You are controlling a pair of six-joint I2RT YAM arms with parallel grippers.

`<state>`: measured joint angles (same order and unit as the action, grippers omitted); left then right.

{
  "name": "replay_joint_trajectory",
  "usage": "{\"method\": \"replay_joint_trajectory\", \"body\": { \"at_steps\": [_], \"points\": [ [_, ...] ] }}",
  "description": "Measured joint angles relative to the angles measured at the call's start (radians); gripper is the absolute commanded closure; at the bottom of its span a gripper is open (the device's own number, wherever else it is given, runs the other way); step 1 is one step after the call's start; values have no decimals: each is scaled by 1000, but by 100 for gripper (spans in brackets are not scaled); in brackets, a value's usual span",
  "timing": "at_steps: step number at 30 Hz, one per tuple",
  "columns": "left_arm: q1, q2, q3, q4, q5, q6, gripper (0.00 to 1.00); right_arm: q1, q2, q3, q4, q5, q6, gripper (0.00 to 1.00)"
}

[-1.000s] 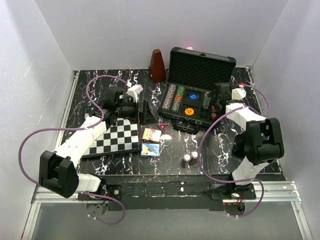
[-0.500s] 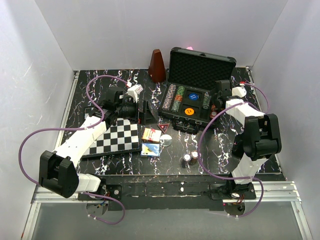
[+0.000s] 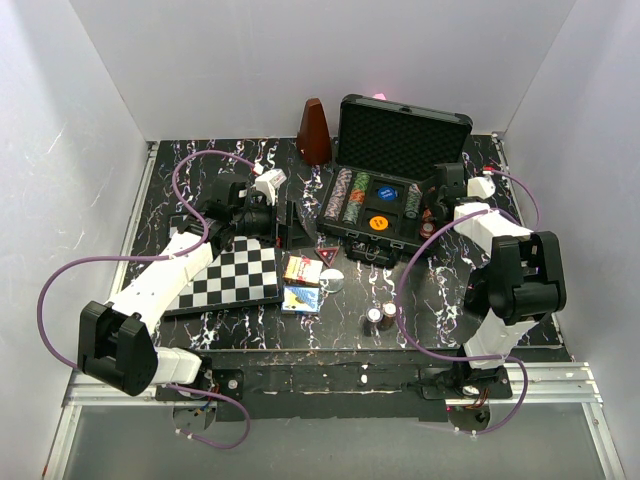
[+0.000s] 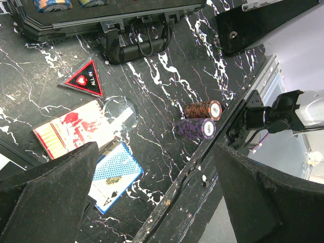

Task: Pack up texas hold em set

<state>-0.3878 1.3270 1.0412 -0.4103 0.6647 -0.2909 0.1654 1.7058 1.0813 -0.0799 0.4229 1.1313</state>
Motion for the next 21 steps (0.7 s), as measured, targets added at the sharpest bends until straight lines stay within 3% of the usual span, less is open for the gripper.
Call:
{"method": "replay_joint_trajectory", "body": {
  "at_steps": [21],
  "points": [
    [0, 0, 0, 0, 0, 0, 2, 10, 0, -13, 11, 32, 63, 7]
  ]
}}
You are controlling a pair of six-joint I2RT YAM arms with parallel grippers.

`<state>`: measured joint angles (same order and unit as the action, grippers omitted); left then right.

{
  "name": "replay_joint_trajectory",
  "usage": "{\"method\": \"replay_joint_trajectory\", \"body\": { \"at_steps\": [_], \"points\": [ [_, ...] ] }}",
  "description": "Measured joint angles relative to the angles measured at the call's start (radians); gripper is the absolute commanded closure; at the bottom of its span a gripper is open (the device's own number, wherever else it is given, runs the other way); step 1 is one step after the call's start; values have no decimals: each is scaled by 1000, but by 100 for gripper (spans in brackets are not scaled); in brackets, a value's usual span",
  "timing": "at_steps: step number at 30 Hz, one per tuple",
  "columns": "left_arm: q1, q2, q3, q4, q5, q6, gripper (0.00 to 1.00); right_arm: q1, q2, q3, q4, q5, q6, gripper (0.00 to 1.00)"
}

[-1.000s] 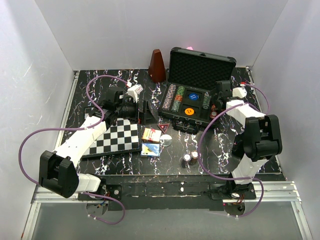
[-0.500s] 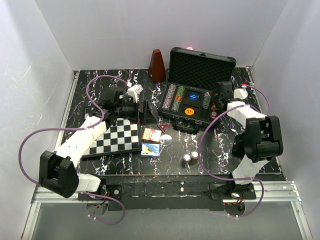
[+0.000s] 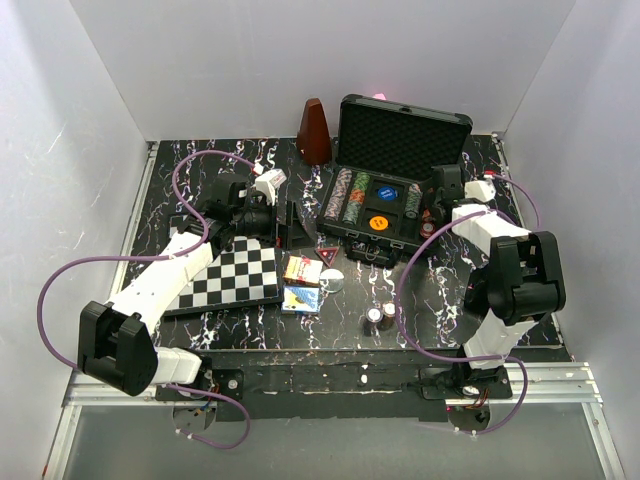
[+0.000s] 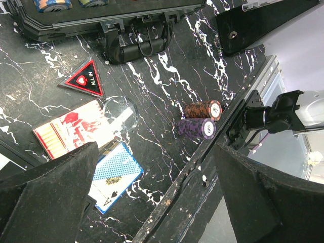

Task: Pack up texas hold em set

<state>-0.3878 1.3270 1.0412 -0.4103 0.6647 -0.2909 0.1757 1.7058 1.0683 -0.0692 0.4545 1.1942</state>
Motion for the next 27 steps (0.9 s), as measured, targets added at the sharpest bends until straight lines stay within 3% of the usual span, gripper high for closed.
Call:
{"method": "replay_joint_trajectory", "body": {
  "at_steps": [8, 15, 27],
  "points": [
    [0, 0, 0, 0, 0, 0, 2, 28, -8, -5, -35, 66, 63, 5],
    [0, 0, 0, 0, 0, 0, 2, 76, -26, -18, -108, 32, 89, 5],
    [0, 0, 0, 0, -1, 0, 2, 63, -39, -31, -100, 27, 22, 4]
  ]
}}
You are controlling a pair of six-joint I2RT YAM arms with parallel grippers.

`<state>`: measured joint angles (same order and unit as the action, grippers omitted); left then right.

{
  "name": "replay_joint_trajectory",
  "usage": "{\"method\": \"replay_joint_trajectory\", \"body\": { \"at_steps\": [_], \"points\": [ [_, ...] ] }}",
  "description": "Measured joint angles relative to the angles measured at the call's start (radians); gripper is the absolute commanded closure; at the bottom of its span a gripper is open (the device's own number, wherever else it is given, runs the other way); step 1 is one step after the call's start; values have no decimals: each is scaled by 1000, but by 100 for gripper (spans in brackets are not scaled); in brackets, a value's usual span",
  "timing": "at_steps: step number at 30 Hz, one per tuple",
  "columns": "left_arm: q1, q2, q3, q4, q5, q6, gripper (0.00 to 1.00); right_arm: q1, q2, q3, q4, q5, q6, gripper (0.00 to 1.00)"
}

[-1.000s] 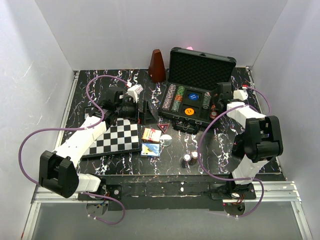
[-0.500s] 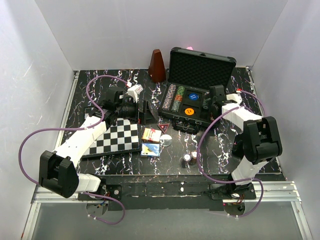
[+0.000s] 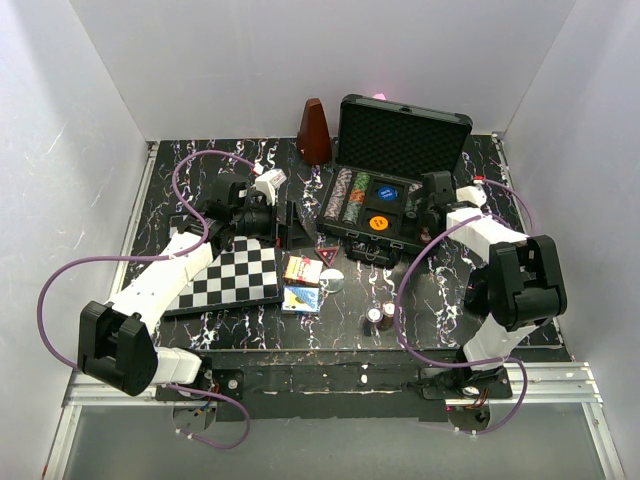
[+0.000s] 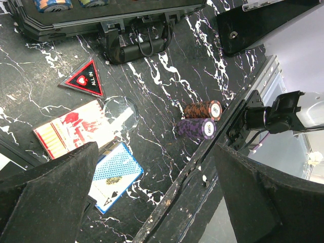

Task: Pack up texas hold em set

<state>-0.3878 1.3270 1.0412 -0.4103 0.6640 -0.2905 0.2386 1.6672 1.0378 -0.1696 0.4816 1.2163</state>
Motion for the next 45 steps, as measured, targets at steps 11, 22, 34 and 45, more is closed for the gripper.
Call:
{"method": "replay_joint_trajectory", "body": {
  "at_steps": [11, 22, 34, 45],
  "points": [
    [0, 0, 0, 0, -1, 0, 2, -52, 28, 35, 20, -85, -64, 5],
    [0, 0, 0, 0, -2, 0, 2, -68, 62, 72, 20, -124, -69, 6],
    [0, 0, 0, 0, -2, 0, 2, -75, 72, 76, 17, -151, -42, 7],
    [0, 0, 0, 0, -2, 0, 2, -75, 77, 79, 14, -151, -43, 6]
  ]
}}
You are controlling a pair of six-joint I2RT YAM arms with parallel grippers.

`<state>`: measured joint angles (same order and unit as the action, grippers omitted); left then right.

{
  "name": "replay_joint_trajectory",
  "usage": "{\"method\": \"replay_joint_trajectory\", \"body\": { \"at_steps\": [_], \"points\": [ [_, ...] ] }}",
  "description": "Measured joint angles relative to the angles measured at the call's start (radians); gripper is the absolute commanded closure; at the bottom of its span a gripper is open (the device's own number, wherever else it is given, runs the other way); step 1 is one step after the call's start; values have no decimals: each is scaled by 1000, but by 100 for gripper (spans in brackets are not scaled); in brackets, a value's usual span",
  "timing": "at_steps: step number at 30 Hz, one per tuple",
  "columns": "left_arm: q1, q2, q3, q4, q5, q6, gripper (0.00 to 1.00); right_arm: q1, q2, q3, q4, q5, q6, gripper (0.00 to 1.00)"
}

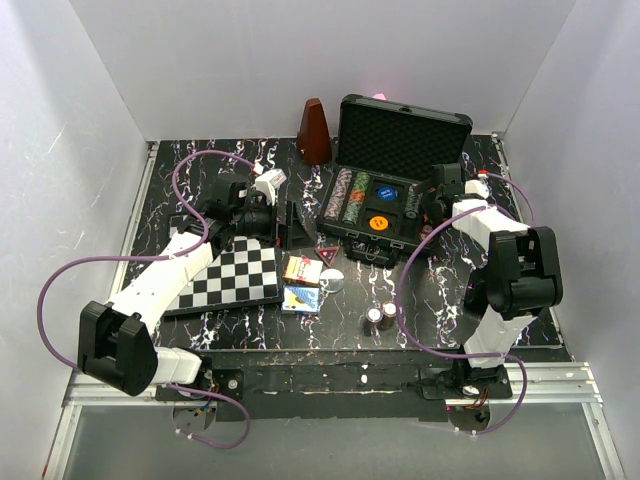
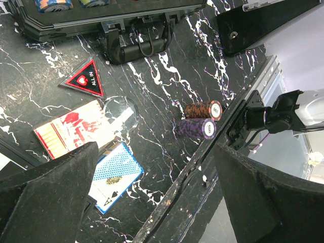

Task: Pack up texas hold em set

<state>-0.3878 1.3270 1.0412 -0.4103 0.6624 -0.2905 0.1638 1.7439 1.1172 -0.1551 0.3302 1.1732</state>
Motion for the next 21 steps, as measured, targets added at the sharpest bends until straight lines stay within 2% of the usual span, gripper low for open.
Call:
{"method": "replay_joint_trajectory", "body": {
  "at_steps": [21],
  "points": [
    [0, 0, 0, 0, -1, 0, 2, -6, 32, 60, -71, 15, -7, 7]
  ]
}}
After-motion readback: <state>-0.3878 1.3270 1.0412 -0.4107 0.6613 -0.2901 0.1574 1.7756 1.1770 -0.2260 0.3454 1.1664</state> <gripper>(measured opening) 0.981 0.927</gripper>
